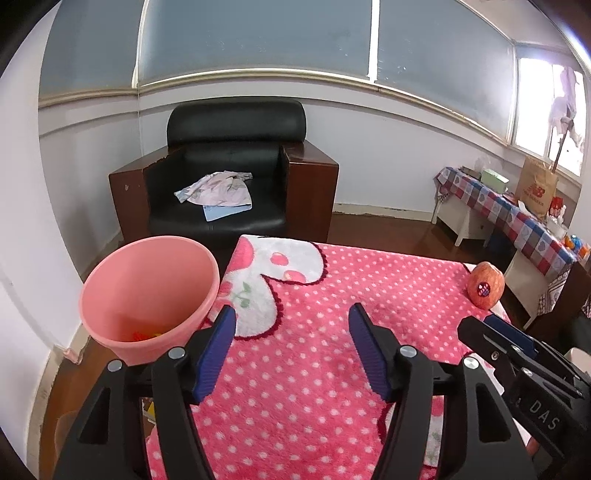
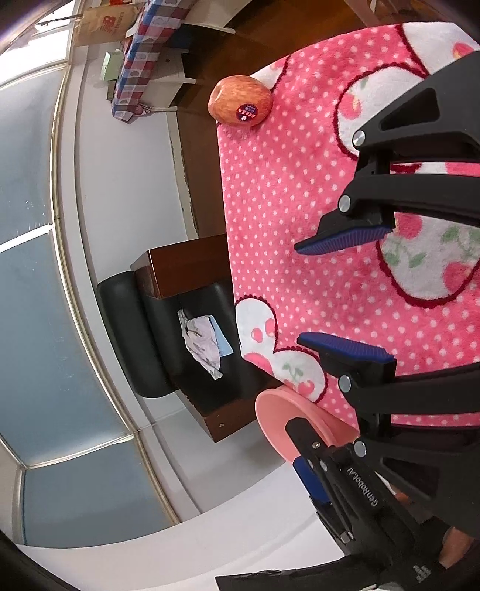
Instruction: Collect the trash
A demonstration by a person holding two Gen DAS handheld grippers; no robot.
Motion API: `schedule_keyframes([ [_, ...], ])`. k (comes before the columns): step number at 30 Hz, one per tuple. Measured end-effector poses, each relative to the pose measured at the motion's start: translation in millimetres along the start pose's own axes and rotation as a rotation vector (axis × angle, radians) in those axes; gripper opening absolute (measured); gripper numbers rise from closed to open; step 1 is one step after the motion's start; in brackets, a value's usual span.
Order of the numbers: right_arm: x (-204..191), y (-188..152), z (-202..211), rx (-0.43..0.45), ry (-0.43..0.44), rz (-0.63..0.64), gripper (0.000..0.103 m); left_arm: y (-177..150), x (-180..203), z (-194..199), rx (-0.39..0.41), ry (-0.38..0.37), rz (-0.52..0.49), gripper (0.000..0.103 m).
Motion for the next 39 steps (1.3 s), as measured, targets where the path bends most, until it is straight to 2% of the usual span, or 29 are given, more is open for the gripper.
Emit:
schedule_keyframes([
  [5,4,-1,8,0.013,0.003,-0.005,0.044,1,12,6,0.011,0.008,-0.041,0.062],
  [16,11,-1,25,0.047,-0.027,-0.008,0.044,2,35,11,0.002,-0.012,-0.103,0.046],
  [27,26,0,28,0.032,-0.071,-0.054,0.044,1,48,14,0.011,-0.047,-0.137,0.043],
  [39,26,-4,36,0.062,-0.088,-0.037,0.044,1,59,14,0.020,-0.077,-0.169,0.041],
])
Point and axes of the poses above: each gripper's, at about its wrist camera, not at the fingertips, and z roughly against the way its jaws point, x to its right, y to its top, the point moved 4 cm from there along -z, roughly the way its jaws point, and after that the axes turned 13 degrees about -z, right-handed, at the moved point
